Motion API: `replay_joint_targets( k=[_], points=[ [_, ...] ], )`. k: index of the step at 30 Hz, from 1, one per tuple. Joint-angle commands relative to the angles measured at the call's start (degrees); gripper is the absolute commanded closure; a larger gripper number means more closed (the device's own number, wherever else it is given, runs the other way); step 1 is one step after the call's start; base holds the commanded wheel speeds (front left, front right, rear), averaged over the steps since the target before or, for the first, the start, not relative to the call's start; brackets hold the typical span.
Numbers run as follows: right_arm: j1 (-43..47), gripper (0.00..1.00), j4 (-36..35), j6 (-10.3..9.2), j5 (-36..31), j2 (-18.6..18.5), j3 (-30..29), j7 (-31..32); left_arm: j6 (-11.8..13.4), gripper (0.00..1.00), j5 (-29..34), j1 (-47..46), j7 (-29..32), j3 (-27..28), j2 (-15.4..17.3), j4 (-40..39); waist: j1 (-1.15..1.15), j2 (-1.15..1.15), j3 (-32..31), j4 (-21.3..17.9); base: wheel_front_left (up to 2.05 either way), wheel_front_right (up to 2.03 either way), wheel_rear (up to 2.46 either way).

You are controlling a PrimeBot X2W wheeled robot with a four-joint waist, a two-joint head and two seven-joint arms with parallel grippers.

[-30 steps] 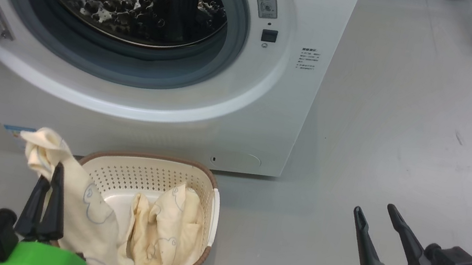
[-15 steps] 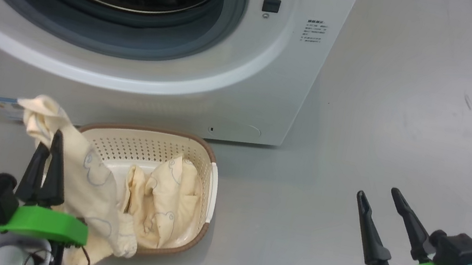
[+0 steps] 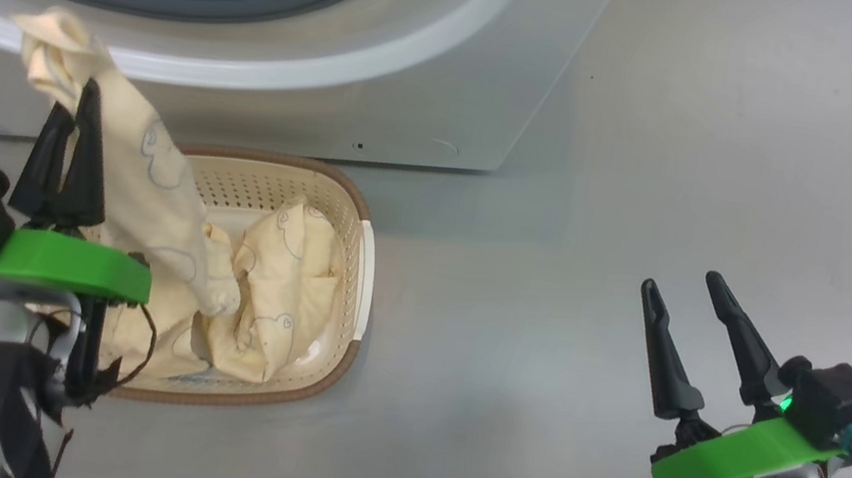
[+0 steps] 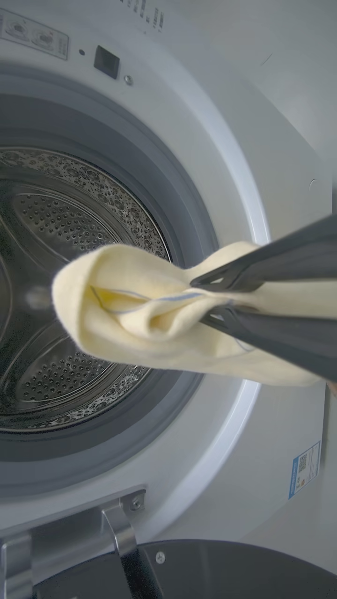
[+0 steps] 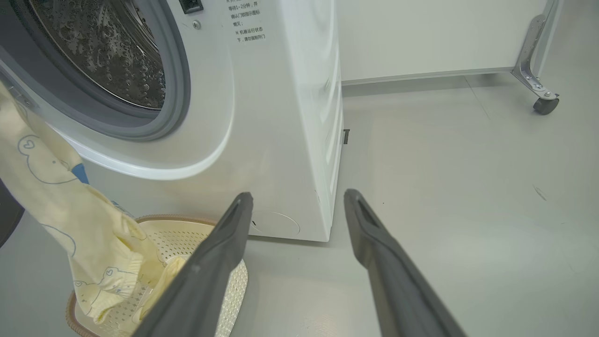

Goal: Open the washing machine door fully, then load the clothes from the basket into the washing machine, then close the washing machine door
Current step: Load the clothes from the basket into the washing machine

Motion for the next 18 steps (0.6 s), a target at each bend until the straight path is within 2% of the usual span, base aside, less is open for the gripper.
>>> replay_joint_targets(
  k=[1,10,18],
  points=[
    [-1.2,0.00,-1.9,-0.15,0.3,-0.3,1.0,-0.4,-0.1,1.00,0.4,-2.3,-0.6,1.9,2.0,-1.4,-0.01,0.00,2.4,-1.1,0.00,0.00,0.00],
    [-4.1,0.00,-2.3,-0.15,-0.4,0.6,1.6,-0.4,-0.2,1.00,1.0,-11.7,-0.3,2.0,4.4,2.2,-0.01,0.00,9.4,-3.0,0.00,0.00,0.00],
    [-5.8,0.00,-2.2,-0.15,-0.1,1.4,2.5,-0.4,-0.7,1.00,1.5,-21.3,2.3,1.5,7.5,6.4,-0.01,0.00,12.2,-4.7,0.00,0.00,0.00]
  ],
)
